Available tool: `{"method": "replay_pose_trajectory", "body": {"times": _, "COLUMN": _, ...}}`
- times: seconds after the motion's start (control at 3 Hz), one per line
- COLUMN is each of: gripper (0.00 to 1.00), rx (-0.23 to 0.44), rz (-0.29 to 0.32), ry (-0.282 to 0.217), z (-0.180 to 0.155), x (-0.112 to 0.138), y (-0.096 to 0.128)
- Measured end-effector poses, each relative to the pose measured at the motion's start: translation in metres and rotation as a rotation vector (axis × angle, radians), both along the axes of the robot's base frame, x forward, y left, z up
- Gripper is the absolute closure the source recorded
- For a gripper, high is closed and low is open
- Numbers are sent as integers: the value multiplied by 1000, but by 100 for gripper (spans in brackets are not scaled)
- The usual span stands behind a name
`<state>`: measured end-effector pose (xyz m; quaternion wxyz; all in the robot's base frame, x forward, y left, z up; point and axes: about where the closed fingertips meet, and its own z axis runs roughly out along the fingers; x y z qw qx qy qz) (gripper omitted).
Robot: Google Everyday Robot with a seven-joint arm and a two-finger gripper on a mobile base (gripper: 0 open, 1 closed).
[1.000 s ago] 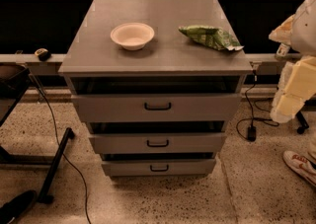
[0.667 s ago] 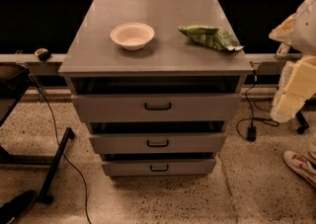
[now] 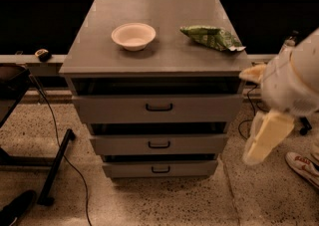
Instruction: Open bottom drawer
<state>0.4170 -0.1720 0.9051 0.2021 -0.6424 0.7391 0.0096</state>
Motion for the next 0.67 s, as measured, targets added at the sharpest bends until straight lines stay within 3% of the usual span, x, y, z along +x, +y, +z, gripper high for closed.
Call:
{"method": "replay_pose_trajectory", "body": {"times": 0.33, "gripper": 0, "rx": 20, "rz": 27, "ry": -9, "z": -27, "x": -5, "y": 5}}
{"method": "replay_pose_trajectory", "body": {"times": 0.67, "gripper": 0, "rx": 29, "rz": 32, "ry": -21, "z": -33, "x": 0, "y": 8}}
